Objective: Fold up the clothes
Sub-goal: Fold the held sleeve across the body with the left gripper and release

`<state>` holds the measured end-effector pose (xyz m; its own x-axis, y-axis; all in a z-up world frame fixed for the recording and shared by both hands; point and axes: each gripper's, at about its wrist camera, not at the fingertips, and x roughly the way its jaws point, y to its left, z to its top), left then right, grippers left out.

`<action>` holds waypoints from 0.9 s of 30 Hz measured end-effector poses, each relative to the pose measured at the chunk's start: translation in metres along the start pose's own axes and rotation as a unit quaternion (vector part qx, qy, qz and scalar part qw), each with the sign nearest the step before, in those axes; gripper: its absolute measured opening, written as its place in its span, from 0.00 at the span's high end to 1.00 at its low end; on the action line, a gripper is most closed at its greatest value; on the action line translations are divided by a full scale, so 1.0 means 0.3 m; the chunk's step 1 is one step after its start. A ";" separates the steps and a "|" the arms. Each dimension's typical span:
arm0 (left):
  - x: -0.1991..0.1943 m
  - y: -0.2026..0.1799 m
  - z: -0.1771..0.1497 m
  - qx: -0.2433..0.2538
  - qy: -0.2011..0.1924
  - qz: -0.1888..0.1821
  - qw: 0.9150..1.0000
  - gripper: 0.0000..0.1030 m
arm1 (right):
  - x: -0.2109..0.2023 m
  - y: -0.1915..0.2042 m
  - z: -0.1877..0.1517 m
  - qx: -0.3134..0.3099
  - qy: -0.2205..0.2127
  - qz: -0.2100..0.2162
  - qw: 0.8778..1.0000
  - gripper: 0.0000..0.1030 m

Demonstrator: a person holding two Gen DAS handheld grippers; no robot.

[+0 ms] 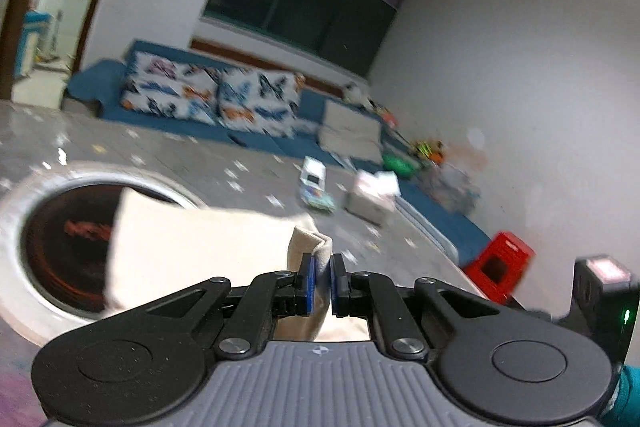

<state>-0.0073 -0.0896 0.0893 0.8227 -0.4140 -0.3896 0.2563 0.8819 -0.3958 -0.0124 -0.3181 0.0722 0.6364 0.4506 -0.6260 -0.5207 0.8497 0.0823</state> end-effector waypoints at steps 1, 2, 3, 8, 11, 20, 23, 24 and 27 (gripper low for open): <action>0.013 -0.008 -0.016 0.000 0.006 -0.006 1.000 0.92 | -0.003 -0.009 -0.003 0.004 0.000 -0.004 1.000 0.66; 0.021 -0.015 -0.033 0.000 0.011 -0.013 1.000 0.92 | -0.006 -0.017 -0.006 0.009 0.000 -0.007 1.000 0.66; 0.033 -0.022 -0.047 0.003 0.019 -0.020 1.000 0.92 | -0.009 -0.026 -0.010 0.013 -0.001 -0.011 1.000 0.66; 0.079 -0.043 -0.119 0.011 0.063 -0.026 0.998 0.90 | -0.014 -0.058 -0.014 0.033 -0.003 -0.027 0.999 0.66; 0.072 -0.034 -0.145 0.016 0.074 -0.027 0.997 0.82 | -0.007 -0.067 -0.007 0.050 -0.004 -0.024 0.998 0.66; -0.014 0.102 -0.136 0.028 0.063 0.031 0.997 0.75 | 0.094 -0.003 -0.010 0.044 0.030 0.015 0.998 0.66; -0.040 0.191 -0.128 0.013 0.058 0.068 0.996 0.75 | 0.143 0.012 -0.016 0.041 0.044 0.019 0.998 0.68; -0.052 0.216 -0.129 0.010 0.057 0.078 0.995 0.75 | 0.154 0.016 -0.019 0.039 0.047 0.018 0.998 0.70; -0.082 0.277 -0.129 0.004 0.054 0.100 0.994 0.75 | 0.176 0.024 -0.023 0.037 0.054 0.014 0.998 0.83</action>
<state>-0.0258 -0.0149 0.0339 0.7979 -0.2525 -0.5473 0.0988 0.9505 -0.2946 0.0135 -0.2901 0.0343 0.5548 0.4458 -0.7025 -0.4916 0.8568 0.1555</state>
